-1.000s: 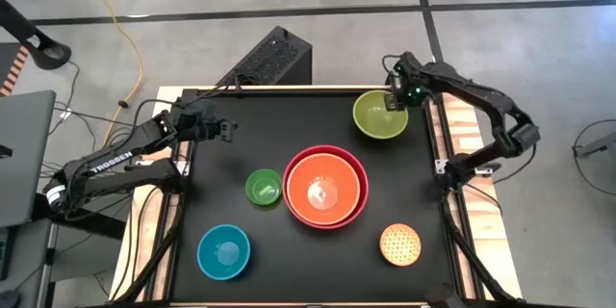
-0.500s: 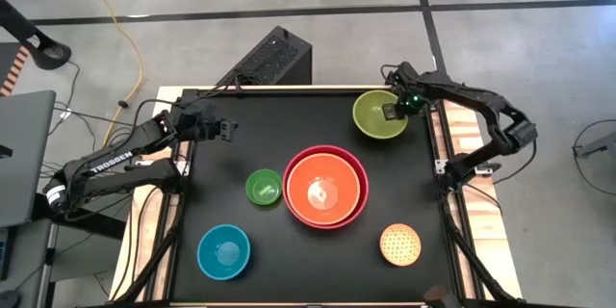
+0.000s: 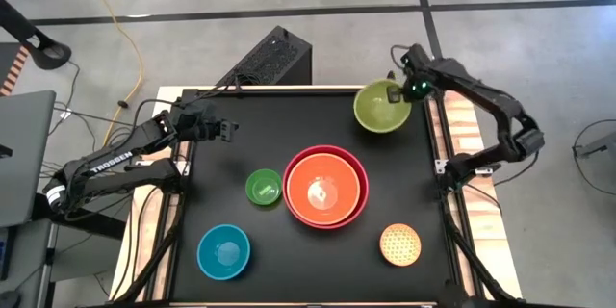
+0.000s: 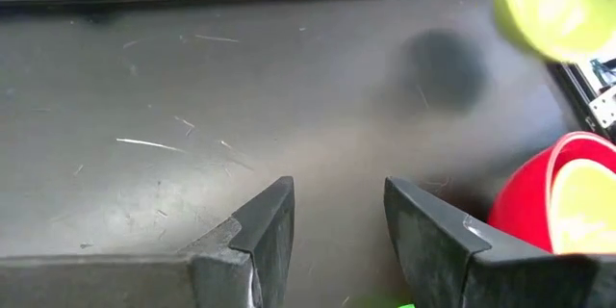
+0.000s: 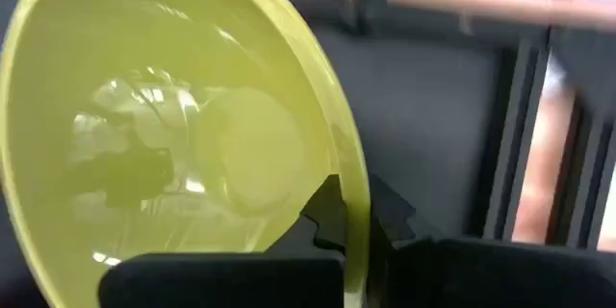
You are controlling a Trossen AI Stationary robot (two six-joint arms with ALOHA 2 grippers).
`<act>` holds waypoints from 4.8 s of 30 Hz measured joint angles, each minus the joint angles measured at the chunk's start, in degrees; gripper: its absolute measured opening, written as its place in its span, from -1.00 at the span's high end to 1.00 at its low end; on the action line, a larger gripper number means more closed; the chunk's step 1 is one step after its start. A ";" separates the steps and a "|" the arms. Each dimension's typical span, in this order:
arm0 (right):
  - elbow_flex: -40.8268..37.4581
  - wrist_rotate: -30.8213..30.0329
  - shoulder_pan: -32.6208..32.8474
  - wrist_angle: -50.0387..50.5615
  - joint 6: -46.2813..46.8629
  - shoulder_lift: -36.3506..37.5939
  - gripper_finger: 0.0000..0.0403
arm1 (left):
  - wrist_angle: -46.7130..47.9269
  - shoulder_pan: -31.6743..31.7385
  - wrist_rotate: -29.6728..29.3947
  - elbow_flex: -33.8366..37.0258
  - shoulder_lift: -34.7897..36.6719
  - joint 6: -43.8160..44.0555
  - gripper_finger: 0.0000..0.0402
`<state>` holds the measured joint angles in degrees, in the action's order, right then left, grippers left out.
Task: Nest bowls inside each other
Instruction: Stack the light green bowl on top of the orange bowl, then stack the blue bowl on top of the light green bowl
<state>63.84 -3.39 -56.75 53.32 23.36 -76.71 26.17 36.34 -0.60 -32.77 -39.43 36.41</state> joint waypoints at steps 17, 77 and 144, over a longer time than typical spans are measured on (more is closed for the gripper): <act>13.15 -6.14 46.08 1.49 24.98 3.10 0.93 | -0.11 0.00 -1.66 0.00 -0.01 -9.36 0.25; 10.49 -8.42 63.23 -1.10 48.14 -8.07 -0.02 | 0.09 0.00 -0.02 0.00 -0.05 -13.12 0.25; 16.98 -1.25 77.61 -57.60 17.33 -23.85 0.02 | 9.68 -71.71 3.64 -2.89 -30.17 4.47 0.70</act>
<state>80.82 -4.64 20.86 -4.27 40.69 -100.55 35.85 -35.38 3.04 -35.66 -69.61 40.88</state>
